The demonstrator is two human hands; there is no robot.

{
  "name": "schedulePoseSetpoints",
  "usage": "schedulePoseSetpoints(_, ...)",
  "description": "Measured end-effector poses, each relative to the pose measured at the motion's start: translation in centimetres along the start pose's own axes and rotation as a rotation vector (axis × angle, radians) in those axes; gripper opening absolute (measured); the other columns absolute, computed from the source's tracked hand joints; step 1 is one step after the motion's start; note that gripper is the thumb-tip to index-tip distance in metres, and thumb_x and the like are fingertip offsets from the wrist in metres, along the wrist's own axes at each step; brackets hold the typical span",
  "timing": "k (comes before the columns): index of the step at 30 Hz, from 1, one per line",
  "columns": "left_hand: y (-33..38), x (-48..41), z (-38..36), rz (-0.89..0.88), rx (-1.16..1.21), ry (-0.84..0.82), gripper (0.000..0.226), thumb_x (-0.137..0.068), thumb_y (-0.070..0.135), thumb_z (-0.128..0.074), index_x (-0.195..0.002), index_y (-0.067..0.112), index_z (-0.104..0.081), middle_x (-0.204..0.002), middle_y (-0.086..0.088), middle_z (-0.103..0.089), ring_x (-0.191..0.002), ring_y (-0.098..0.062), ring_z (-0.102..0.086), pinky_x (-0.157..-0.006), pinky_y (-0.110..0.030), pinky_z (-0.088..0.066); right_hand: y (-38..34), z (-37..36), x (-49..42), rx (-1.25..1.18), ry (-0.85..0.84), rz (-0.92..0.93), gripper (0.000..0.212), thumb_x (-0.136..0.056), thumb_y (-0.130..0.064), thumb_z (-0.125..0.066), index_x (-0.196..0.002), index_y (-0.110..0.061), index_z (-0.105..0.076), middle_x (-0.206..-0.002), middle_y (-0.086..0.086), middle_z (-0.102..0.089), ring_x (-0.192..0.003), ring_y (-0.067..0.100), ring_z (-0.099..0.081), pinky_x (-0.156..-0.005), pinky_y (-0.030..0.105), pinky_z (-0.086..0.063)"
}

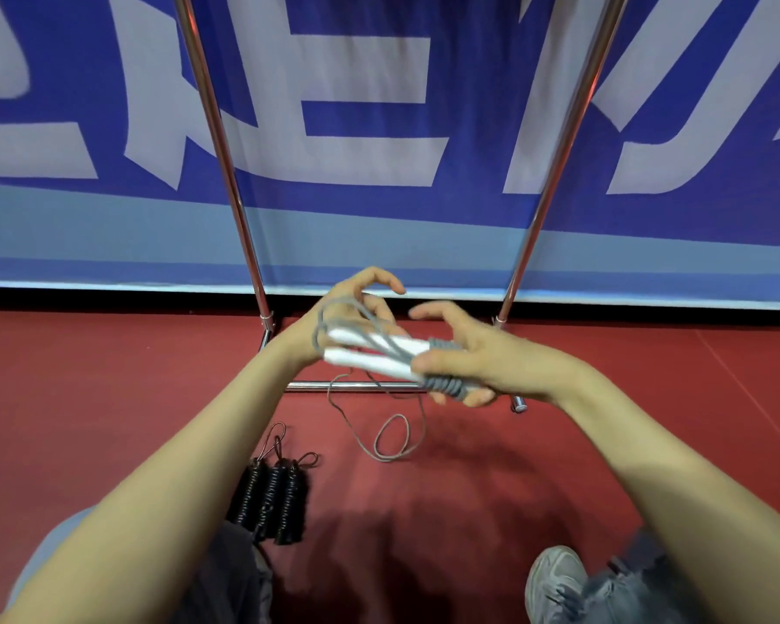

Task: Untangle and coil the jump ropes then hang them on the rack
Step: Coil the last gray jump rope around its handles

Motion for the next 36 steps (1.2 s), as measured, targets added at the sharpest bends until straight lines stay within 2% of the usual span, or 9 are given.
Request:
schedulePoseSetpoints(3, 0.1, 0.1, -1.1, 0.052, -0.113, -0.143, 0.046, -0.072, -0.003, -0.078, -0.109, 0.009, -0.055, -0.07, -0.01, -0.07, -0.067, -0.017, -0.066, -0.073, -0.023, -0.05, 2.3, -1.1, -0.4, 0.216, -0.158, -0.219, 0.061, -0.087, -0.035, -0.068, -0.129, -0.028, -0.025, -0.074, 0.007, -0.069, -0.042, 0.014, -0.039, -0.042, 0.02, -0.029)
schedulePoseSetpoints(5, 0.7, 0.2, -1.6, 0.05, -0.115, -0.173, 0.039, -0.076, 0.001, -0.077, -0.108, 0.009, -0.056, -0.074, -0.013, -0.072, -0.07, -0.021, -0.065, -0.076, -0.031, -0.047, 3.3, -0.8, -0.9, 0.296, -0.129, -0.285, 0.064, -0.088, -0.034, -0.067, -0.132, -0.027, -0.022, -0.078, 0.006, -0.071, -0.042, 0.013, -0.042, -0.041, 0.019, -0.031)
schedulePoseSetpoints(8, 1.3, 0.4, -1.6, 0.03, -0.12, -0.07, 0.032, -0.082, 0.009, -0.074, -0.109, 0.012, -0.057, -0.075, -0.022, -0.068, -0.061, -0.021, -0.052, -0.059, -0.03, -0.041, 3.3, 1.6, -1.4, 0.556, 0.114, -0.199, 0.074, -0.089, -0.031, -0.063, -0.144, -0.029, -0.015, -0.075, 0.0, -0.064, -0.046, 0.009, -0.045, -0.044, 0.02, -0.035)
schedulePoseSetpoints(11, 2.0, 0.9, -3.2, -0.042, -0.034, -0.008, 0.034, -0.089, 0.006, -0.065, -0.118, 0.018, -0.052, -0.082, -0.002, -0.071, -0.049, -0.014, -0.043, -0.044, -0.018, -0.035, 2.6, 4.1, -1.5, 0.701, 0.444, -0.054, 0.057, -0.091, -0.032, -0.057, -0.142, -0.035, -0.03, -0.088, 0.003, -0.063, -0.067, 0.018, -0.055, -0.06, 0.028, -0.037)
schedulePoseSetpoints(14, 1.7, 0.7, -4.2, -0.058, 0.084, 0.081, 0.041, -0.094, 0.007, -0.059, -0.129, 0.023, -0.044, -0.099, 0.003, -0.072, -0.045, -0.012, -0.035, -0.041, -0.018, -0.03, 2.4, 5.7, -1.4, 0.531, 0.673, 0.033, 0.049, -0.093, -0.034, -0.058, -0.138, -0.034, -0.039, -0.087, 0.002, -0.06, -0.068, 0.018, -0.053, -0.062, 0.029, -0.035)
schedulePoseSetpoints(20, 0.4, 0.1, -3.4, 0.075, 0.267, 0.29, 0.025, -0.1, 0.022, -0.05, -0.121, 0.009, -0.045, -0.085, -0.011, -0.074, -0.049, -0.012, -0.036, -0.049, -0.022, -0.03, 1.2, 6.5, -0.8, 0.255, 0.833, 0.172, 0.055, -0.087, -0.032, -0.068, -0.135, -0.033, -0.042, -0.083, -0.009, -0.055, -0.065, 0.005, -0.05, -0.054, 0.008, -0.036)
schedulePoseSetpoints(28, -0.3, -0.1, -2.8, 0.021, 0.272, 0.327, 0.036, -0.087, 0.013, -0.067, -0.117, 0.01, -0.048, -0.068, -0.003, -0.068, -0.053, -0.01, -0.05, -0.055, -0.02, -0.04, 0.1, 5.4, -0.9, -0.197, 0.556, 0.252, 0.083, -0.072, 0.0, -0.079, -0.138, -0.031, -0.039, -0.057, -0.015, -0.055, -0.042, 0.001, -0.038, -0.04, 0.018, -0.029)
schedulePoseSetpoints(34, -1.2, -0.1, -3.1, 0.004, 0.137, 0.287, 0.017, -0.09, 0.025, -0.064, -0.103, 0.016, -0.056, -0.054, 0.002, -0.054, -0.054, -0.014, -0.037, -0.054, -0.023, -0.031, -0.4, 5.3, -0.7, -0.41, 0.572, 0.25, 0.041, -0.091, -0.047, -0.054, -0.129, -0.033, -0.047, -0.068, 0.006, -0.059, -0.04, 0.01, -0.022, -0.041, 0.015, -0.014)
schedulePoseSetpoints(36, -1.3, -0.3, -2.9, -0.02, 0.201, 0.236, 0.017, -0.087, 0.025, -0.063, -0.1, 0.016, -0.058, -0.058, 0.001, -0.049, -0.056, -0.012, -0.039, -0.055, -0.021, -0.03, -0.4, 5.6, -0.6, -0.421, 0.596, 0.251, 0.033, -0.097, -0.048, -0.045, -0.125, -0.031, -0.048, -0.071, 0.011, -0.063, -0.038, 0.01, -0.022, -0.042, 0.016, -0.014)
Point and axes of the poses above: each hand's wrist, its own x-axis away from the middle knuckle, its own z-axis out of the back of the hand, y = z × x, the point moved 5 cm from there along -x, towards the middle knuckle
